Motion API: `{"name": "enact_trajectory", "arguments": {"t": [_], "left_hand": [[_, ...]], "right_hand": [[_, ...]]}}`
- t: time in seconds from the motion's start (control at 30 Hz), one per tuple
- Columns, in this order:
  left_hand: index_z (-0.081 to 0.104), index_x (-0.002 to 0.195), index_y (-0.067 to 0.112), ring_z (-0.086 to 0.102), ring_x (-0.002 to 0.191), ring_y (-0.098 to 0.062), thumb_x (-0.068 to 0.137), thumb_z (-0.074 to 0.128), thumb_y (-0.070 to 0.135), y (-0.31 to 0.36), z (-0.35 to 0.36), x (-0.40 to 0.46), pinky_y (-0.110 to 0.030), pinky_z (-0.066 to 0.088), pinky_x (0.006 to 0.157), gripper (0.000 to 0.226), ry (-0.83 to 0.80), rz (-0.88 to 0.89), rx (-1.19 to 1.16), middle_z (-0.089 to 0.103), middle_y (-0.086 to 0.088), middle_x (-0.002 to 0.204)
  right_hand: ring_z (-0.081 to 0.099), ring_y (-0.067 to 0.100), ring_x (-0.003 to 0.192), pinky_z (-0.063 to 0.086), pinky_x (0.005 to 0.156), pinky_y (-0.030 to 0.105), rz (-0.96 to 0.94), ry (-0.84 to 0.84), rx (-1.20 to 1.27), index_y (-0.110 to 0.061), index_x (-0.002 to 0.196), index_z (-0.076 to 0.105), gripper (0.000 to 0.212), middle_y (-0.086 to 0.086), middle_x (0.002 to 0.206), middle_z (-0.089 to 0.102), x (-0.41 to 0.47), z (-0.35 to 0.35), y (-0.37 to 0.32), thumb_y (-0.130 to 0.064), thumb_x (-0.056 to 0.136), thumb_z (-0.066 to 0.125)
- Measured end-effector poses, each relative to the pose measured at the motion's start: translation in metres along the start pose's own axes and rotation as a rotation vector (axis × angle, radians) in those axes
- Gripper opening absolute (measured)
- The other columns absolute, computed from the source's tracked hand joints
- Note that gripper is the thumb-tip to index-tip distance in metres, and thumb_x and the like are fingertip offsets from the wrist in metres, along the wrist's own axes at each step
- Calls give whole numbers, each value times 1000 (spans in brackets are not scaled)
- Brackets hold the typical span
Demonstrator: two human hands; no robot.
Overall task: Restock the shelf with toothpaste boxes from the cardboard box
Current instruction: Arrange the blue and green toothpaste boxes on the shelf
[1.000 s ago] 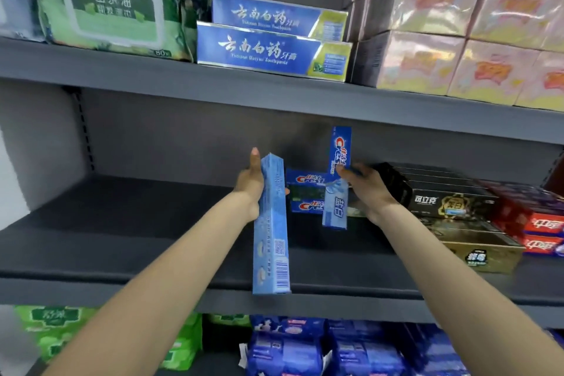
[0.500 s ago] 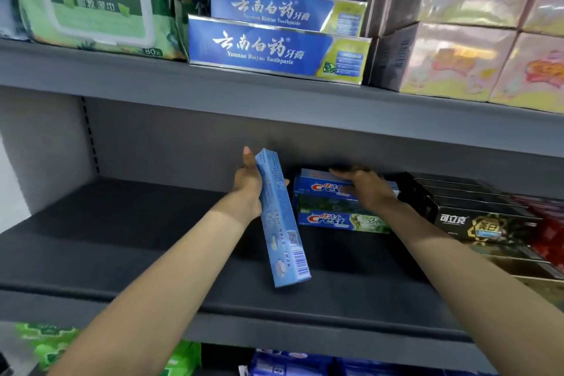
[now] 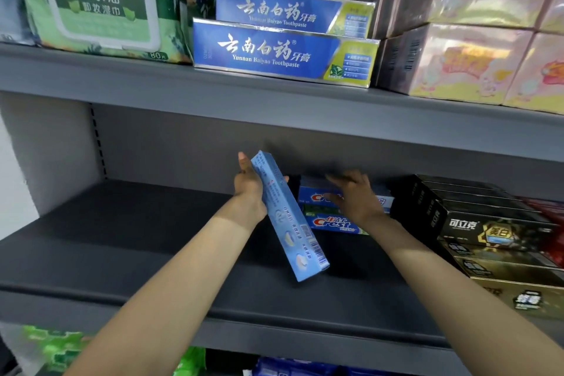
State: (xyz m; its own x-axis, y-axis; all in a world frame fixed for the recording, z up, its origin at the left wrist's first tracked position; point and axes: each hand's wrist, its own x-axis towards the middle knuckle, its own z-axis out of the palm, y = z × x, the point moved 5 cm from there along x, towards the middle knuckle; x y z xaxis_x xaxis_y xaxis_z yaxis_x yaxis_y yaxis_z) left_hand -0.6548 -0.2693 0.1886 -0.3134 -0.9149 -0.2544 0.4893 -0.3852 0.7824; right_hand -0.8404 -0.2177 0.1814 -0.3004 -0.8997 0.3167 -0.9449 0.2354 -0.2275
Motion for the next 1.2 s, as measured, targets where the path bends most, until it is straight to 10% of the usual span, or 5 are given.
{"name": "enact_trajectory", "arguments": {"t": [0.13,0.2,0.3,0.57,1.2], "left_hand": [[51,127,7,65,70,-23,95,30,58,-3,3,4,-36,53,61,63,-7,28,-138,63,-12,81],[54,116,9,65,69,-22,95,30,59,-5,8,3,-34,53,62,59,-33,52,-201,64,-12,78],[56,102,14,65,73,-20,97,30,56,-6,13,3,-36,52,68,49,-95,65,-294,64,-10,84],[55,105,16,63,96,-22,92,52,45,-15,6,7,-35,54,76,32,-300,39,267,66,-6,99],[62,114,15,59,101,-16,84,67,34,-49,53,40,-24,48,80,36,-247,552,1194,64,-1,110]], "right_hand": [[64,16,91,51,83,30,210,-436,970,-17,127,53,49,6,105,67,-37,-3,-42,-50,94,41],[67,27,93,54,79,34,210,-725,1038,-15,119,57,53,17,108,68,-54,-1,-52,-56,90,40],[70,26,82,57,75,34,146,-679,1085,-10,109,61,45,14,94,72,-58,-7,-48,-44,81,58],[48,21,116,39,94,34,-14,25,-24,-28,124,48,57,0,119,52,-46,-35,-8,-37,74,74],[25,28,129,31,104,51,249,-99,-203,-33,144,25,76,10,136,25,-23,-10,65,-43,81,67]]}}
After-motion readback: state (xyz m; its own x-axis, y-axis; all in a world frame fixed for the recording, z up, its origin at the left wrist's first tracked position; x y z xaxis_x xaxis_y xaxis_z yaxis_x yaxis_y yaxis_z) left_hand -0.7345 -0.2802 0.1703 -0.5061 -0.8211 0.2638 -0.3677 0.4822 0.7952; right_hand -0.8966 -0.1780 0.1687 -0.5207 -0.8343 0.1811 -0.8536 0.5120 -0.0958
